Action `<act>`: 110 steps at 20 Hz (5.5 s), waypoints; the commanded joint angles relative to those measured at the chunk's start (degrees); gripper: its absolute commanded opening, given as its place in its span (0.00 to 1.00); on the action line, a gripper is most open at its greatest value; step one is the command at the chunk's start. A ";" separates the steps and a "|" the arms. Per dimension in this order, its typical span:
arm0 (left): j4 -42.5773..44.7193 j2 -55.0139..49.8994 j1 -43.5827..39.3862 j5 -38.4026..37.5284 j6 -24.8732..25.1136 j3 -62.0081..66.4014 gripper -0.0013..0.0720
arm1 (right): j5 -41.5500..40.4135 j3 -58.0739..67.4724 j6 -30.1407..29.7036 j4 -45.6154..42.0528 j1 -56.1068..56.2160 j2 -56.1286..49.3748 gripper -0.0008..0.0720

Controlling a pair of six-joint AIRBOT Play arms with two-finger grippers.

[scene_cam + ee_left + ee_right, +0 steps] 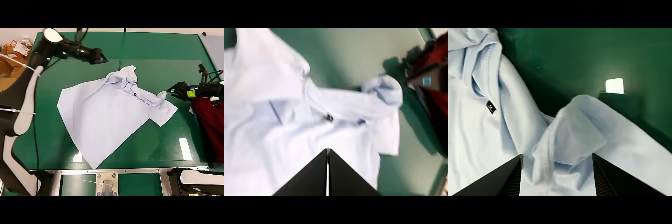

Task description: Fold the shirts.

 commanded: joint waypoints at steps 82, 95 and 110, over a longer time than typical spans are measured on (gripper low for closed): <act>12.90 13.79 26.56 1.77 1.18 -61.11 0.05 | -10.58 -31.61 2.62 -1.79 -4.37 4.85 0.34; 11.45 41.00 26.56 -4.94 -1.53 -44.83 0.05 | 12.44 -12.13 -1.38 29.24 -3.67 23.21 0.04; 10.60 65.51 26.56 8.61 -3.39 2.54 0.05 | -27.41 28.09 3.37 35.63 -7.65 53.37 0.04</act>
